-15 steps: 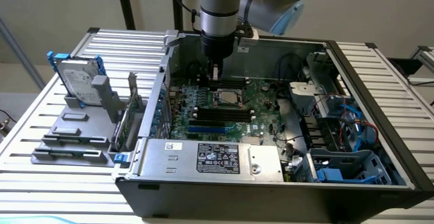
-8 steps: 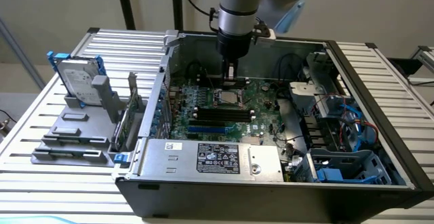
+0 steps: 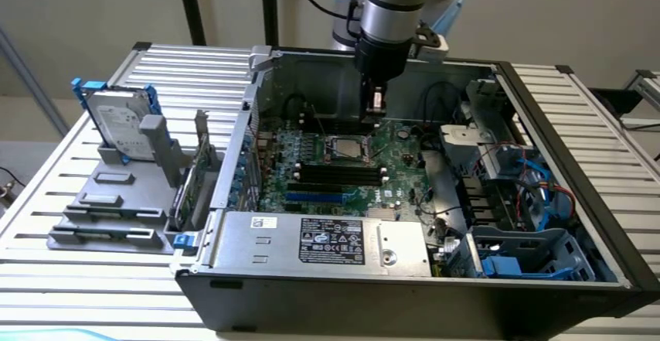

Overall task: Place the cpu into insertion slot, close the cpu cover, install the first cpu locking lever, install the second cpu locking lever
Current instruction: 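Close the cpu cover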

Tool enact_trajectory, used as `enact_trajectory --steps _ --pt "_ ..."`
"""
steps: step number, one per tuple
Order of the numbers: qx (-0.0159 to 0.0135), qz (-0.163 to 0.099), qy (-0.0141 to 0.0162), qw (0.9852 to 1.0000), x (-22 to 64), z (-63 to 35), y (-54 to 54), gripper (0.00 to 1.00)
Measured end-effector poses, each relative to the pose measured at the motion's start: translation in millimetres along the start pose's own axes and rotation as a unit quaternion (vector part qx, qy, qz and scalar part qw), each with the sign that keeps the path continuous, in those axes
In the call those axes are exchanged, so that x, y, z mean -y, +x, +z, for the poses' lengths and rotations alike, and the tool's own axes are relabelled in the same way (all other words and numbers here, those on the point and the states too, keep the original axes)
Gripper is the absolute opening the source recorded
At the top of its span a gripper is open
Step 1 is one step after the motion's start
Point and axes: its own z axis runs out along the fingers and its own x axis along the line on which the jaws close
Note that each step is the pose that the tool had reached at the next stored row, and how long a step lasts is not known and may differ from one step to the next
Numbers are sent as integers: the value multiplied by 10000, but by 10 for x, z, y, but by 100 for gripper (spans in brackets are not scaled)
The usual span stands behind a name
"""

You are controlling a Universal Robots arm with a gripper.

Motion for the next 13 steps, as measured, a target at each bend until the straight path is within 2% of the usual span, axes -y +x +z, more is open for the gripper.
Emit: enact_trajectory --steps 2,5,13 --pt "0 1 19 10000 -88 -54 2 11" --pt "-3 2 39 10000 -222 -83 5 11" --pt "-14 1 56 10000 -586 -94 10 11"
